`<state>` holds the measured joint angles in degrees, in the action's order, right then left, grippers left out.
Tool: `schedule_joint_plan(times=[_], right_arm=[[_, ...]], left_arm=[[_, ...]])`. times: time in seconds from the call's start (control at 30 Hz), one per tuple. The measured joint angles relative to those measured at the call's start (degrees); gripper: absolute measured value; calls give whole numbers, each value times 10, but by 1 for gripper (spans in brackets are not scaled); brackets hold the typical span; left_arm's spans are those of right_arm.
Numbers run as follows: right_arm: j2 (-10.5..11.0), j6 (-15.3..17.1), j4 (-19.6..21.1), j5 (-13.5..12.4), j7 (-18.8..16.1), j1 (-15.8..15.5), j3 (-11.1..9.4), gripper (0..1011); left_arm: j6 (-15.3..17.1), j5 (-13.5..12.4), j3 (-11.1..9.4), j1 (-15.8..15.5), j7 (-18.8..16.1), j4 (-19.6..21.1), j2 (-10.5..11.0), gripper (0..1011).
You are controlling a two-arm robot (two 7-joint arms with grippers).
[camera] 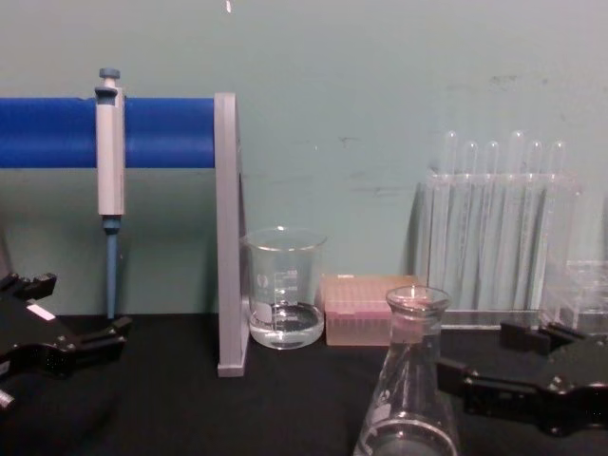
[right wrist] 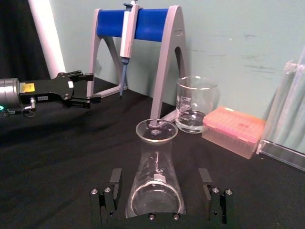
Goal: Grasp the erlenmeyer flask with one hand, shake it three times, then place it back.
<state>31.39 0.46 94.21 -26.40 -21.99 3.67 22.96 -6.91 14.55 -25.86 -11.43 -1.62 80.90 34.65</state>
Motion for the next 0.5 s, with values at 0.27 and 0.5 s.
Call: schedule_joint_plan(times=[0.27, 0.5], right_arm=[[-29, -4, -28, 23, -11, 24, 7, 1000], [-60, -11, -59, 41, -14, 48, 12, 1000]], left_arm=[[0, 0, 0, 0, 0, 0, 0, 1001], [0, 0, 0, 0, 0, 0, 0, 1001]])
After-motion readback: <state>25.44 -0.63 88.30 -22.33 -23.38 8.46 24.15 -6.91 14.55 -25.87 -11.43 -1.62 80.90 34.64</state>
